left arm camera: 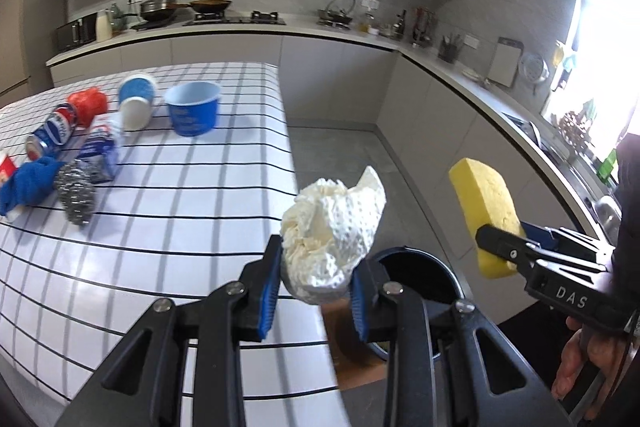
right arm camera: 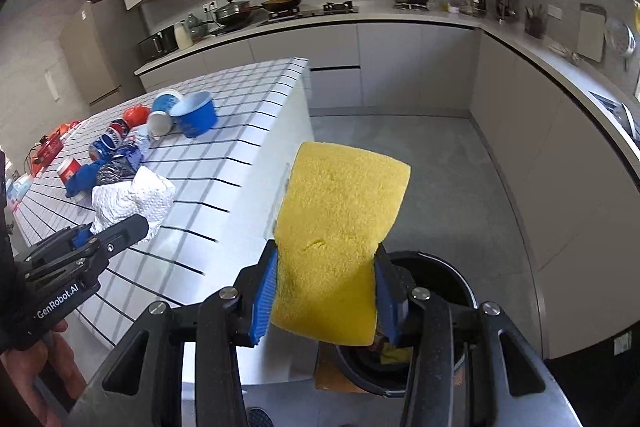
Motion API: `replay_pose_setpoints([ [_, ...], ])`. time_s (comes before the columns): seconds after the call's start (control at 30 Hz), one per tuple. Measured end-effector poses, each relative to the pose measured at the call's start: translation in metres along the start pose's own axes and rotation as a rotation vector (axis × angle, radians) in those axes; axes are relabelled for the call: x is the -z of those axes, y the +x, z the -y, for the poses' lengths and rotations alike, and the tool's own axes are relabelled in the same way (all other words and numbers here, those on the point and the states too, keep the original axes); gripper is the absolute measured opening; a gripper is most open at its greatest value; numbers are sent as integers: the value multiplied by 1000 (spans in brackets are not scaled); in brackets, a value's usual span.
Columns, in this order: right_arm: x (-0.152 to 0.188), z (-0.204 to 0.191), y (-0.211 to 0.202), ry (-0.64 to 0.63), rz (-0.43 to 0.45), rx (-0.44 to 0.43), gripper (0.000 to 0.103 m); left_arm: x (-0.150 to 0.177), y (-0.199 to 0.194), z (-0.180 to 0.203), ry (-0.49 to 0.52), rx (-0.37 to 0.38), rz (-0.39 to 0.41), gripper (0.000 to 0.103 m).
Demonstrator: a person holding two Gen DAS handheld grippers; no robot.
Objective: Collect trash
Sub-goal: 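Carry the sponge and tissue over the bin and open both tools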
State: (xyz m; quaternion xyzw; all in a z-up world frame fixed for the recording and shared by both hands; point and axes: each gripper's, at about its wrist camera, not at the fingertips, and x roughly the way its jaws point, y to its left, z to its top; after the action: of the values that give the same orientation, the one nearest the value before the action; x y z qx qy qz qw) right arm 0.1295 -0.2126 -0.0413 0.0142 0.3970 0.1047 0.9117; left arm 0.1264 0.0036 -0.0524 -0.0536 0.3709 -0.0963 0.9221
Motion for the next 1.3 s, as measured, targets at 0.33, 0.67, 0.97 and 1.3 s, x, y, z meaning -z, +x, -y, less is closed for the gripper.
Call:
replay_pose_setpoints([
  [0.33, 25, 61, -1, 20, -46, 24, 46, 14, 30, 64, 62, 61, -65, 32],
  [0.67, 49, 110, 13, -19, -107, -19, 46, 34, 70, 108, 102, 86, -148, 32],
  [0.97, 65, 130, 54, -126, -203, -131, 47, 48, 103, 120, 112, 128, -212, 32],
  [1.3, 92, 179, 148, -103, -340, -62, 103, 87, 165, 104, 45, -8, -341, 85],
])
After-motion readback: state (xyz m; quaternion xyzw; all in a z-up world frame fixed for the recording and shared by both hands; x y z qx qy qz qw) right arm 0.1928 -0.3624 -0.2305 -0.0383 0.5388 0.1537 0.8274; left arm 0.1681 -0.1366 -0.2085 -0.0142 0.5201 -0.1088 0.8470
